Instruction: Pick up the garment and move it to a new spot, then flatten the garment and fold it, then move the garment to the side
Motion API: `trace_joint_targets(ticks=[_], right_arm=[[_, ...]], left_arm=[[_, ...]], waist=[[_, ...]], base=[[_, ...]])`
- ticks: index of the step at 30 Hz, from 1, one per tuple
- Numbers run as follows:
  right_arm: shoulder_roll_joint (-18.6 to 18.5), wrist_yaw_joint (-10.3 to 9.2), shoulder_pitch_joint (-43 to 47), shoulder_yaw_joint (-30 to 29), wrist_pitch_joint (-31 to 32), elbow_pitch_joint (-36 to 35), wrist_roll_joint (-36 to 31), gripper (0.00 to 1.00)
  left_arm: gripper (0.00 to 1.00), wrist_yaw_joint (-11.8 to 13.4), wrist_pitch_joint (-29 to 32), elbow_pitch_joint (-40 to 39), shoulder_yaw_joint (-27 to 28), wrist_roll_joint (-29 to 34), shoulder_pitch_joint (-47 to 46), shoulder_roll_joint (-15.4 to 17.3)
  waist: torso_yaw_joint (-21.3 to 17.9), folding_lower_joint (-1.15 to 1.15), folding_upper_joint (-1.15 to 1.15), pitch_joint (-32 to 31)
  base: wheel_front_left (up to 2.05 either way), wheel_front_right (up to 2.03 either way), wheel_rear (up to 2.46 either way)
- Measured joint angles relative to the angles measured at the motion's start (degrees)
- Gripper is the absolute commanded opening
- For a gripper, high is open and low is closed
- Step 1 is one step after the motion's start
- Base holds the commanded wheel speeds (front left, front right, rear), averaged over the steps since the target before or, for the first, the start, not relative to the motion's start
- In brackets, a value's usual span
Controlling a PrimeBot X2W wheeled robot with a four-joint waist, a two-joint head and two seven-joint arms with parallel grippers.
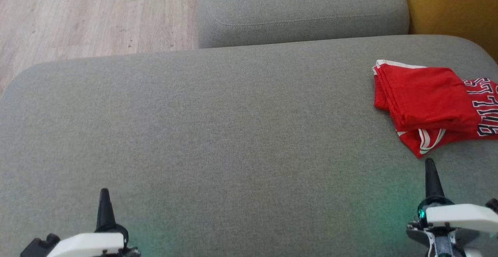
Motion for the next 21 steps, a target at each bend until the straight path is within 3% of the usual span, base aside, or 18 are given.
trace_joint_targets(ticks=[21], right_arm=[[-0.03,0.0,-2.81,-1.4,3.28,0.7,14.27,0.0]], left_arm=[[0.0,-0.14,3.07,0.44,1.74,-12.33,-3.38,-0.01]], waist=[[0.22,-0.01,0.0,0.22]], base=[[0.0,0.0,0.0]])
